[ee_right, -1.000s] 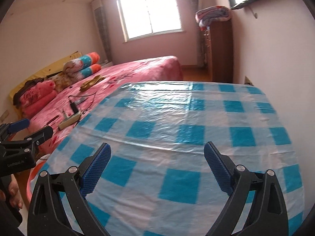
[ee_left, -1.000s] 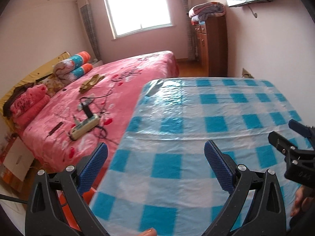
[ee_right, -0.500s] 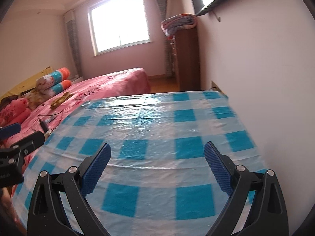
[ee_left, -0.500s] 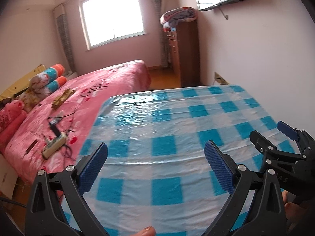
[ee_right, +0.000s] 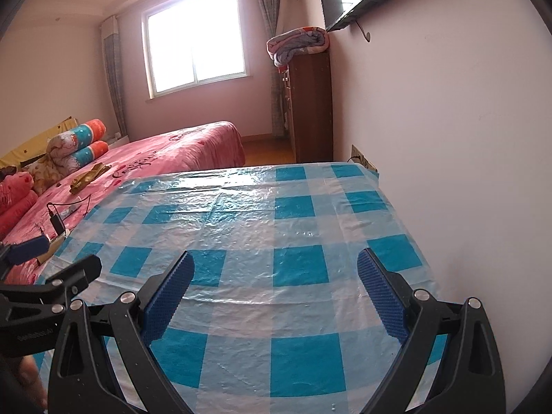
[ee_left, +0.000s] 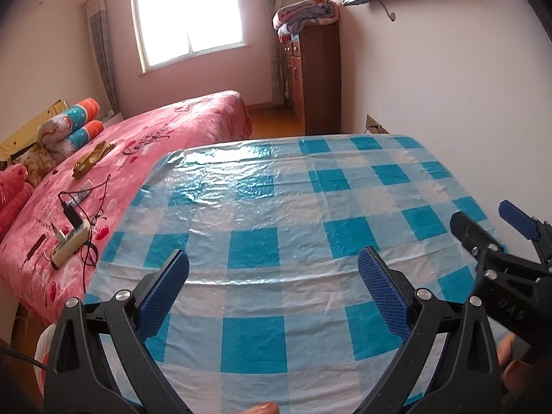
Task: Collect trash
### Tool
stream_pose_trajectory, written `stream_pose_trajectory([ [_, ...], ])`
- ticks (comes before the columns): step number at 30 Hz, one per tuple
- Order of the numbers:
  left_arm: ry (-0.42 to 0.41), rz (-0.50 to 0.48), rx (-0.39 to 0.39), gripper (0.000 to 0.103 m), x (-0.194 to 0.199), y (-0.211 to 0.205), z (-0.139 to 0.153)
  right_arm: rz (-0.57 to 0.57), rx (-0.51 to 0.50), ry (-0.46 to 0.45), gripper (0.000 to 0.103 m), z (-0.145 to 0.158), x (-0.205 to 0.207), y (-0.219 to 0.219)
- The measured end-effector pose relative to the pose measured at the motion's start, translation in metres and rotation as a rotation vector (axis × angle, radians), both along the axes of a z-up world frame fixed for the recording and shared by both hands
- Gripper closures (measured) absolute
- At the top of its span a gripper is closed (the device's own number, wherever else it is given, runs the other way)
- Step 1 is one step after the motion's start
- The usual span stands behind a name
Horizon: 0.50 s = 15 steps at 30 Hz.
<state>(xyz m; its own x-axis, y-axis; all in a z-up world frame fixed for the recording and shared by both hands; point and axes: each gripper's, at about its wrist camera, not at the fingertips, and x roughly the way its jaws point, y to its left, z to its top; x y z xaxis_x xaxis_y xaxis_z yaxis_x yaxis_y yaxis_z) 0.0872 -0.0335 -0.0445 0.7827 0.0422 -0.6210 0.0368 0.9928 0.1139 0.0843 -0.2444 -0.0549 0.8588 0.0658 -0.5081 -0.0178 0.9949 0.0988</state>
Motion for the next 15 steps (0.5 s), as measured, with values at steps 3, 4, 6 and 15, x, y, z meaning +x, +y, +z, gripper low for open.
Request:
stream_pose_trajectory([
  [3, 0.005, 0.009, -0.004, 0.004, 0.001, 0.0013, -0.0033, -0.004, 0.001, 0.008, 0.009, -0.0018, 0.0019, -0.0016],
  [4, 0.004, 0.011, 0.0, 0.004, 0.0014, 0.001, -0.0041, -0.004, 0.003, 0.01, 0.009, -0.0023, 0.0026, -0.0022],
  [6, 0.007, 0.011, 0.002, 0.004, 0.002, 0.0004, -0.0053, -0.005, 0.003, 0.013, 0.009, -0.003, 0.003, -0.0024],
  [15, 0.005, 0.009, 0.007, 0.004, 0.0034, -0.0012, -0.0091, 0.004, -0.006, 0.011, 0.009, -0.0044, 0.0027, -0.0011],
])
